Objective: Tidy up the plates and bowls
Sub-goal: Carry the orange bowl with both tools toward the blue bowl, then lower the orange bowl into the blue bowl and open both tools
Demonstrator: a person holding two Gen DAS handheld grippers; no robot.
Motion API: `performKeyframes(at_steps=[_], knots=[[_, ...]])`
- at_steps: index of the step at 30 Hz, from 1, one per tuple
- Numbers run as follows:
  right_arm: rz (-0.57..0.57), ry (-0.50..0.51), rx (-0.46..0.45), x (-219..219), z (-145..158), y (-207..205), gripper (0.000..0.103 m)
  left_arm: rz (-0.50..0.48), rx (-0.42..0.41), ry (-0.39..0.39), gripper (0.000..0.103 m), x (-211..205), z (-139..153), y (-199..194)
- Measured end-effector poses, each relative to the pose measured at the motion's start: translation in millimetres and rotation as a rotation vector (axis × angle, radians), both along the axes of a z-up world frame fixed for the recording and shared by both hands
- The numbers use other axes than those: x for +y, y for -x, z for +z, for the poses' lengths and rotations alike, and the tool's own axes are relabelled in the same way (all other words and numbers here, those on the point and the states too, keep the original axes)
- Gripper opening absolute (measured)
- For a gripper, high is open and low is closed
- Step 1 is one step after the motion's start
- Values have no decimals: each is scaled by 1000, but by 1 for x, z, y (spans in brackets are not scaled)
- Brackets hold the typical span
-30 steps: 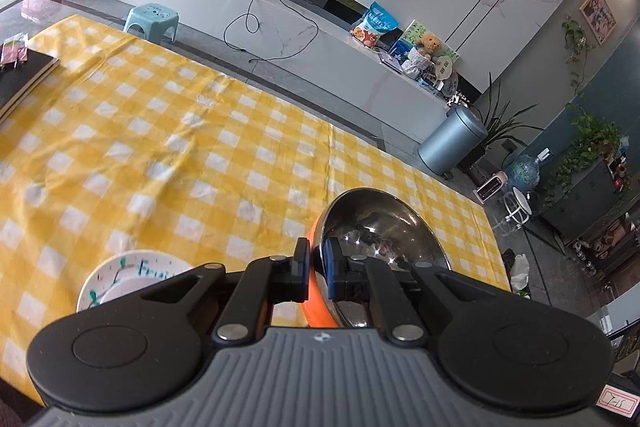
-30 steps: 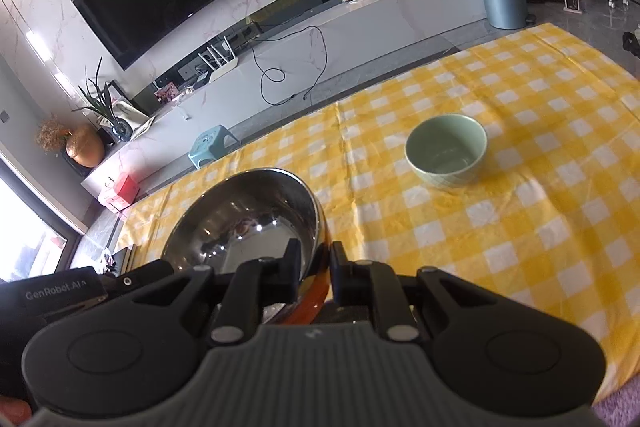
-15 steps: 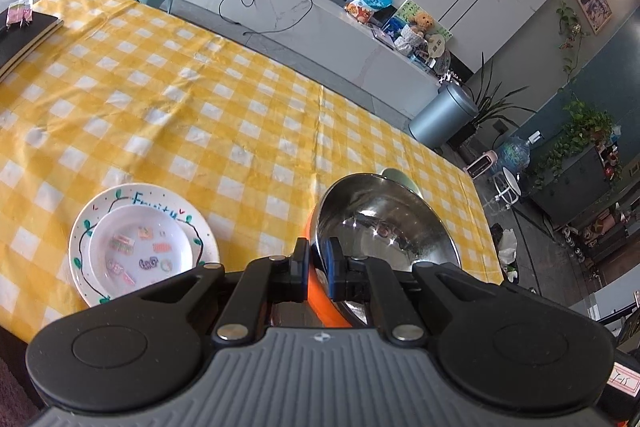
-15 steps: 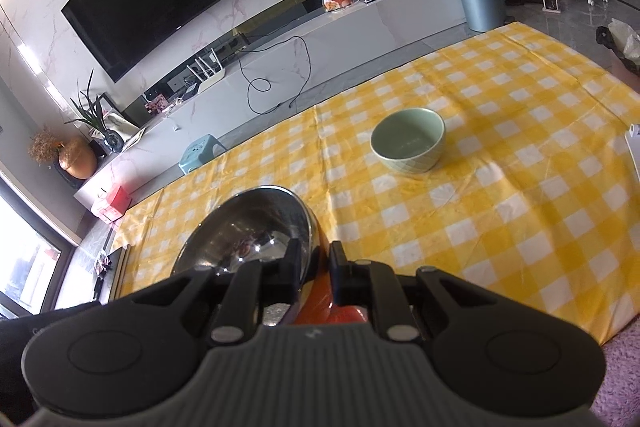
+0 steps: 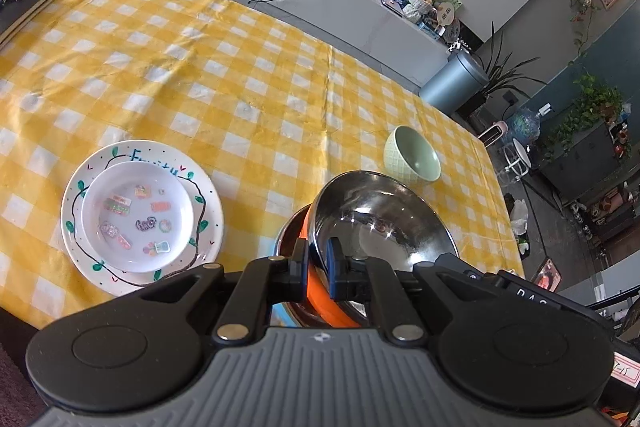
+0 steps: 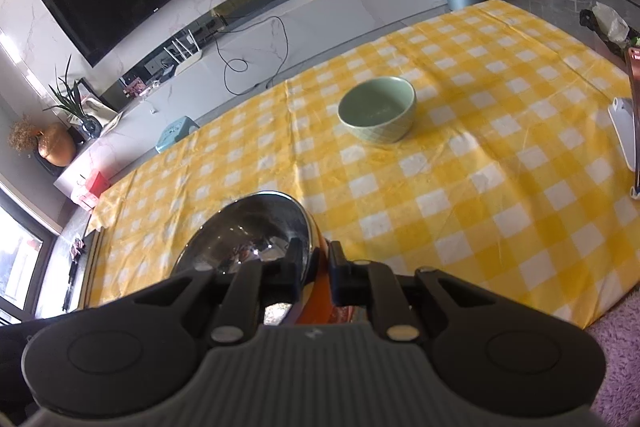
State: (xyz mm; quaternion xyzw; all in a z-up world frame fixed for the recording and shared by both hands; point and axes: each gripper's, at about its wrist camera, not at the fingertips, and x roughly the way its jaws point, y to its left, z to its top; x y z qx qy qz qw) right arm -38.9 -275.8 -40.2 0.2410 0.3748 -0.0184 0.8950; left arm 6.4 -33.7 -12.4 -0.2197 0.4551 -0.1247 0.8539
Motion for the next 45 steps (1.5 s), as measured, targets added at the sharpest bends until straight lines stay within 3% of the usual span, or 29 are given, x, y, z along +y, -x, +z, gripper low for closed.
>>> performKeyframes(at_steps=[17,22,27,32,40,45], knots=[[2,19,46,3,-21,-6,12,-36,4,-68,9,-9,-11,-1],[11,30,44,6,-23,-8,11,-101,-17,-90,5,-22,-9,1],[10,17,48,3,-25,-9,10,-106,-31,-69,5,-20,-8,2],[15,3,82,1,-34,-13,10,-60,-55,-57,9,-9,-1,0],[11,-7,55,0,-31,-12,16,-42,-72,-56,31,-3,-3,-9],[10,-2,27,-3,-27,-16,16,-39,-51,-54,33,0,-13,-16]])
